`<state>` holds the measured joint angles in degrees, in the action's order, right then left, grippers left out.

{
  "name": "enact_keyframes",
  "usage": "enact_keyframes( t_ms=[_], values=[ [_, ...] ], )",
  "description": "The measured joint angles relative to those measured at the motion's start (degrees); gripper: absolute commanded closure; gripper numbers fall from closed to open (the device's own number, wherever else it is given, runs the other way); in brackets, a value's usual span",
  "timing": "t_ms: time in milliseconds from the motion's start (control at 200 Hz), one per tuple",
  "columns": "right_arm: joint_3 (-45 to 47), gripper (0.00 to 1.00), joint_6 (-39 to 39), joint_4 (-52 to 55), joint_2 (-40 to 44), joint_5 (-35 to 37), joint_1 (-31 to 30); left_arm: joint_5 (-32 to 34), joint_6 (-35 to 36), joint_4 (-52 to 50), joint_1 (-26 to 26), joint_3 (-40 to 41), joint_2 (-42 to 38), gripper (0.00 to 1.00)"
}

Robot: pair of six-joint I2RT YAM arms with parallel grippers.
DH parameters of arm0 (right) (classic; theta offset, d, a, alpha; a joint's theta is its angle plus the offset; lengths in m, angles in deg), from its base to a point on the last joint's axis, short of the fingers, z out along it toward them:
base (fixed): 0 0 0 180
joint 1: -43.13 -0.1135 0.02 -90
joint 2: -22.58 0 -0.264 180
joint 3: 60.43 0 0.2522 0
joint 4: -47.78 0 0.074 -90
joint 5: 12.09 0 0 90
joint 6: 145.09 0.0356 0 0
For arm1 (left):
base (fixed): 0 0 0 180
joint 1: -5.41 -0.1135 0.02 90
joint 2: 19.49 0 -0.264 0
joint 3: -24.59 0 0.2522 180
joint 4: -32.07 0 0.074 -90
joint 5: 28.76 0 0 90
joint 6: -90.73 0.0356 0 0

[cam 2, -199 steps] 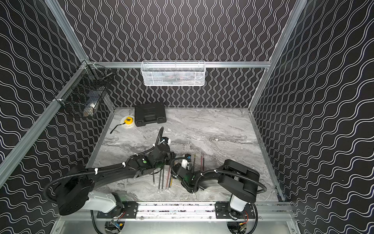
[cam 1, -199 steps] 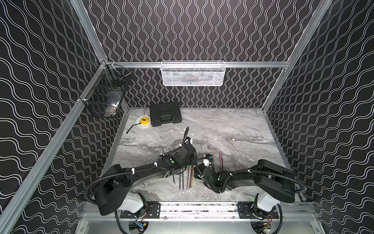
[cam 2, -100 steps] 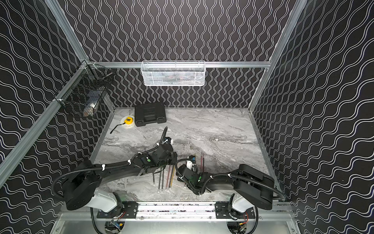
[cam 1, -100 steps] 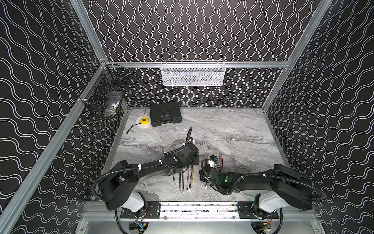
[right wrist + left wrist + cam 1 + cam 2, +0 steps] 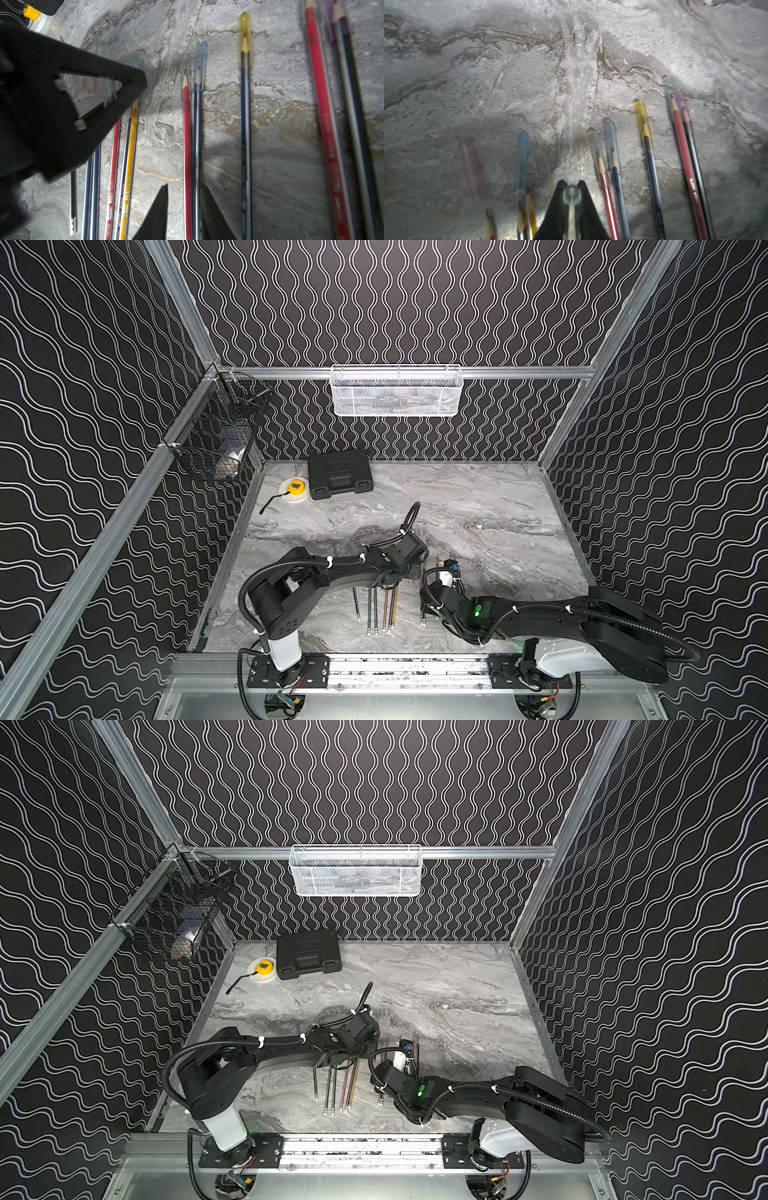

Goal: Remove the protective cover of the pencils
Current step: Place the protective sleeve at the center of the board.

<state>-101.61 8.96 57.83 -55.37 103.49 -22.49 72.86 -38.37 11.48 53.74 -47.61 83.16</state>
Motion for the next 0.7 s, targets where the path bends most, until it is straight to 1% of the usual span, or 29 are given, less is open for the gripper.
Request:
enact_keyframes(
  t_ms=[220, 415, 636, 701],
  values=[
    [-0.1, 0.72, 0.0, 0.0, -0.9, 0.0, 0.0, 2.9, 0.2, -3.7, -0.2, -2.5, 3.8, 0.91],
    [-0.1, 0.71, 0.0, 0.1, -0.8, 0.0, 0.0, 4.0, 0.3, -4.4, -1.2, -2.7, 4.4, 0.86],
    [-0.1, 0.71, 0.0, 0.1, -0.8, 0.0, 0.0, 4.7, 0.7, -4.3, -1.3, -3.2, 4.9, 0.71],
    [-0.1, 0.71, 0.0, 0.1, -0.8, 0.0, 0.0, 4.9, 0.7, -4.4, -1.3, -3.4, 5.0, 0.70]
  ],
)
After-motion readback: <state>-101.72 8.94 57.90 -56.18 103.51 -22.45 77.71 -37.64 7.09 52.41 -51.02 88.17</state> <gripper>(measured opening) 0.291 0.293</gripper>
